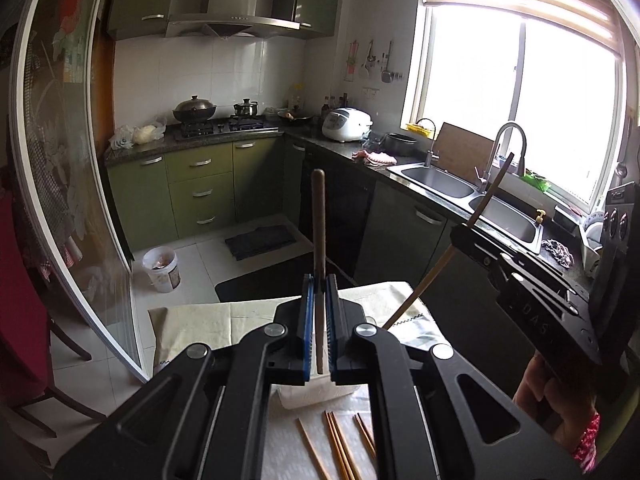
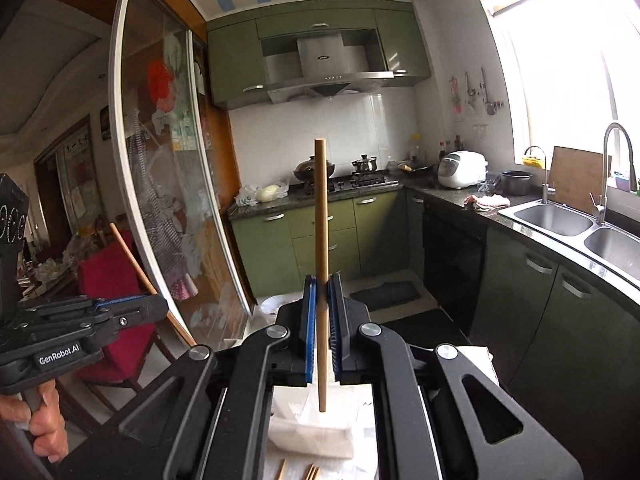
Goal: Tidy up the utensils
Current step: 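Lift the chopsticks and drop them into the white holder with both grippers, then grasp another wooden chopstick with each gripper from the table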
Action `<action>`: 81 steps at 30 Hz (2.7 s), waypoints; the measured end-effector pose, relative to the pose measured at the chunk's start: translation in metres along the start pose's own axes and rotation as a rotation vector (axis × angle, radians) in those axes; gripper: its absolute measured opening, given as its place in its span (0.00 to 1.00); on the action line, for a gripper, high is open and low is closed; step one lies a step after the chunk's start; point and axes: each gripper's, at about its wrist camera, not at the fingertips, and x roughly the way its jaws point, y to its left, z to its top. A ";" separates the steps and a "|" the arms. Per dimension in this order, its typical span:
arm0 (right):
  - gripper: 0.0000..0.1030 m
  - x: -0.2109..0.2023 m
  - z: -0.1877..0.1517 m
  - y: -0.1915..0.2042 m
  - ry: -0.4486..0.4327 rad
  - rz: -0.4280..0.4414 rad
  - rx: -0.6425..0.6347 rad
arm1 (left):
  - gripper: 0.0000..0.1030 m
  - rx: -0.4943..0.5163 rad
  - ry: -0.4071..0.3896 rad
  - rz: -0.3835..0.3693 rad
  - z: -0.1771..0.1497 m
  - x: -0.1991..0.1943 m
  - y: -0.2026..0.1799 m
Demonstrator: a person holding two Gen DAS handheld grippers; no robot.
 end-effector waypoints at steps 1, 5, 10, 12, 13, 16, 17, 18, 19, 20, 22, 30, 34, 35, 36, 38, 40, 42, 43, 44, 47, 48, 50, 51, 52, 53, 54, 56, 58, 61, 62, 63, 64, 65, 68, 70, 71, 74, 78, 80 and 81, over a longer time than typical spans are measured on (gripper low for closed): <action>0.07 0.009 -0.002 -0.002 0.009 0.000 0.003 | 0.05 0.000 0.007 0.001 -0.002 0.009 0.000; 0.07 0.045 -0.017 -0.006 0.071 -0.014 -0.007 | 0.05 0.011 0.049 0.029 -0.018 0.046 -0.001; 0.07 0.076 -0.043 -0.008 0.167 -0.009 -0.017 | 0.06 0.026 0.096 0.053 -0.034 0.076 0.001; 0.08 0.082 -0.052 -0.008 0.199 -0.001 -0.016 | 0.06 0.029 0.119 0.060 -0.039 0.085 0.001; 0.13 0.084 -0.056 -0.009 0.211 0.005 -0.016 | 0.06 0.028 0.130 0.063 -0.041 0.088 0.001; 0.16 0.081 -0.061 -0.009 0.214 0.008 -0.018 | 0.07 0.028 0.140 0.066 -0.046 0.089 0.003; 0.16 0.077 -0.063 -0.008 0.208 0.013 -0.014 | 0.09 0.024 0.138 0.066 -0.046 0.086 0.004; 0.16 0.070 -0.063 -0.008 0.198 0.021 -0.010 | 0.11 0.024 0.134 0.065 -0.045 0.082 0.004; 0.16 0.061 -0.062 -0.008 0.184 0.029 -0.009 | 0.16 0.025 0.128 0.064 -0.045 0.077 0.004; 0.17 0.052 -0.063 -0.009 0.170 0.035 -0.009 | 0.23 0.025 0.122 0.067 -0.046 0.070 0.004; 0.18 0.031 -0.067 -0.012 0.157 0.037 -0.012 | 0.35 0.019 0.124 0.070 -0.051 0.057 0.004; 0.23 -0.006 -0.145 -0.038 0.406 -0.019 -0.045 | 0.43 -0.013 0.394 0.054 -0.142 0.063 0.012; 0.23 -0.001 -0.201 -0.058 0.548 -0.035 -0.013 | 0.43 -0.064 0.546 0.060 -0.195 0.097 0.018; 0.23 0.000 -0.211 -0.063 0.569 -0.040 -0.001 | 0.43 -0.087 0.581 0.059 -0.206 0.105 0.021; 0.23 0.001 -0.220 -0.068 0.592 -0.044 0.010 | 0.43 -0.107 0.608 0.056 -0.213 0.113 0.022; 0.23 0.001 -0.235 -0.074 0.621 -0.048 0.026 | 0.43 -0.123 0.632 0.069 -0.223 0.124 0.023; 0.23 0.001 -0.243 -0.081 0.637 -0.058 0.037 | 0.42 -0.130 0.643 0.081 -0.228 0.133 0.019; 0.23 -0.001 -0.247 -0.088 0.648 -0.062 0.049 | 0.38 -0.144 0.667 0.096 -0.233 0.141 0.015; 0.24 -0.001 -0.245 -0.090 0.648 -0.063 0.053 | 0.34 -0.152 0.685 0.101 -0.236 0.145 0.015; 0.24 0.000 -0.244 -0.093 0.648 -0.066 0.054 | 0.33 -0.159 0.702 0.103 -0.239 0.150 0.015; 0.25 -0.006 -0.246 -0.094 0.647 -0.066 0.056 | 0.29 -0.156 0.725 0.125 -0.245 0.157 0.013; 0.25 -0.006 -0.247 -0.093 0.649 -0.065 0.053 | 0.27 -0.154 0.735 0.127 -0.247 0.159 0.012; 0.25 -0.002 -0.250 -0.087 0.662 -0.054 0.045 | 0.19 -0.143 0.737 0.137 -0.249 0.161 0.009; 0.25 0.004 -0.251 -0.082 0.672 -0.044 0.041 | 0.17 -0.135 0.743 0.137 -0.248 0.162 0.009; 0.25 0.008 -0.255 -0.077 0.687 -0.025 0.040 | 0.14 -0.132 0.744 0.139 -0.247 0.162 0.009; 0.25 0.013 -0.259 -0.073 0.703 -0.006 0.043 | 0.09 -0.131 0.748 0.141 -0.247 0.163 0.009; 0.25 0.019 -0.264 -0.068 0.724 0.011 0.045 | 0.09 -0.125 0.750 0.142 -0.247 0.164 0.010; 0.25 0.031 -0.270 -0.061 0.758 0.037 0.044 | 0.08 -0.112 0.754 0.144 -0.247 0.163 0.013; 0.25 0.046 -0.276 -0.056 0.808 0.086 0.071 | 0.07 -0.100 0.758 0.144 -0.248 0.161 0.016; 0.25 0.063 -0.284 -0.049 0.861 0.113 0.089 | 0.07 -0.088 0.756 0.150 -0.251 0.155 0.026; 0.25 0.067 -0.285 -0.047 0.871 0.106 0.084 | 0.07 -0.089 0.753 0.148 -0.251 0.154 0.029; 0.25 0.070 -0.285 -0.046 0.876 0.092 0.074 | 0.07 -0.089 0.751 0.147 -0.252 0.153 0.031; 0.25 0.073 -0.286 -0.044 0.880 0.076 0.063 | 0.07 -0.087 0.749 0.145 -0.252 0.152 0.034; 0.25 0.075 -0.286 -0.043 0.886 0.066 0.056 | 0.07 -0.084 0.747 0.141 -0.253 0.151 0.035; 0.25 0.080 -0.287 -0.040 0.905 0.037 0.034 | 0.07 -0.077 0.743 0.131 -0.253 0.148 0.039; 0.25 0.081 -0.289 -0.038 0.918 0.030 0.025 | 0.07 -0.072 0.741 0.128 -0.254 0.147 0.038; 0.25 0.086 -0.290 -0.033 0.921 0.025 0.017 | 0.07 -0.071 0.740 0.125 -0.253 0.148 0.039; 0.25 0.089 -0.292 -0.025 0.931 0.004 -0.018 | 0.07 -0.072 0.741 0.119 -0.254 0.148 0.040; 0.23 0.094 -0.295 -0.013 0.945 -0.026 -0.065 | 0.08 -0.066 0.749 0.122 -0.252 0.150 0.039; 0.23 0.097 -0.297 -0.005 0.948 -0.047 -0.099 | 0.08 -0.062 0.758 0.126 -0.251 0.152 0.039; 0.22 0.098 -0.297 -0.002 0.949 -0.051 -0.107 | 0.08 -0.061 0.761 0.128 -0.250 0.153 0.038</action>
